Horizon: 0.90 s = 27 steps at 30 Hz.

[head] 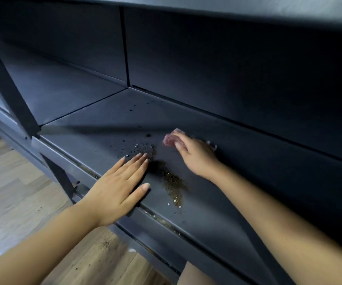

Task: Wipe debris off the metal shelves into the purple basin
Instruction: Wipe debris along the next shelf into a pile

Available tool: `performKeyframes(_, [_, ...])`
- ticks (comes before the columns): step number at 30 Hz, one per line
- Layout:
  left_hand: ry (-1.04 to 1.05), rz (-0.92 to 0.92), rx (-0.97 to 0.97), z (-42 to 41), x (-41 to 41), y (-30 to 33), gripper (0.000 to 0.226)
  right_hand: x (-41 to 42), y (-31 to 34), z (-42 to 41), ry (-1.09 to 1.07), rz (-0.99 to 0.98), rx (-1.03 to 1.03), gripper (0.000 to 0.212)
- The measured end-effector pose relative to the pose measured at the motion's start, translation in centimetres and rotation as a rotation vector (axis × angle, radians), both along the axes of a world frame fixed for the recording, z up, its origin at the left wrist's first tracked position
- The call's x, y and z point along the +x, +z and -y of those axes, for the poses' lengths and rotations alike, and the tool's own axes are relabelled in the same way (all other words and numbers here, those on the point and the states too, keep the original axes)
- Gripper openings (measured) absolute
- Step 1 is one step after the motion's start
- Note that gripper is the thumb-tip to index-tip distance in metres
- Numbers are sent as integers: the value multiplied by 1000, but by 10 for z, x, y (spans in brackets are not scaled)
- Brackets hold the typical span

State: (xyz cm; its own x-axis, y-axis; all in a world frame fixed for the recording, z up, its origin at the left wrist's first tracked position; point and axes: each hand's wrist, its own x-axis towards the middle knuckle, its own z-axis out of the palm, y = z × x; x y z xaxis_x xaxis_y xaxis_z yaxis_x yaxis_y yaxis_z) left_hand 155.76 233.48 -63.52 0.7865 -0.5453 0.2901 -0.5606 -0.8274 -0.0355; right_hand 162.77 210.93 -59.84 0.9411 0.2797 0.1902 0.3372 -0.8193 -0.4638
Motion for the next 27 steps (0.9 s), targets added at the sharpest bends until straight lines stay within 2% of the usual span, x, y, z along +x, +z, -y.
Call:
performKeyframes(3, [35, 37, 52, -22, 15, 5, 62, 3, -3, 43, -191, 36, -26, 36])
performKeyframes(5, [83, 2, 89, -36, 26, 6, 66, 4, -4, 66, -318, -61, -136, 42])
performKeyframes(7, [100, -24, 52, -45, 34, 3, 72, 6, -6, 72, -352, -123, -160, 45])
performKeyframes(11, [73, 2, 11, -47, 43, -5, 74, 4, -3, 32, -224, -14, -5, 29])
performKeyframes(15, [23, 27, 14, -50, 45, -4, 69, 15, -9, -19, -50, -26, -84, 33])
performKeyframes(18, [-17, 18, -10, -59, 52, -1, 68, 33, -16, -15, -32, -72, 158, 25])
performKeyframes(20, [-22, 9, -38, -70, 61, 0, 70, 47, -12, 9, -175, 32, 229, 23])
performKeyframes(22, [-15, 8, -21, -80, 70, -1, 71, 62, -8, 34, -391, 98, 137, 28])
performKeyframes(24, [-11, 16, 24, -83, 75, -3, 72, 72, -5, 53, -568, -55, 2, 43])
performKeyframes(25, [-8, 16, 36, -83, 76, -4, 72, 76, -6, 58, -597, -126, -26, 47])
performKeyframes(27, [-5, 20, 40, -82, 76, -4, 71, 86, -9, 55, -538, -113, -44, 45])
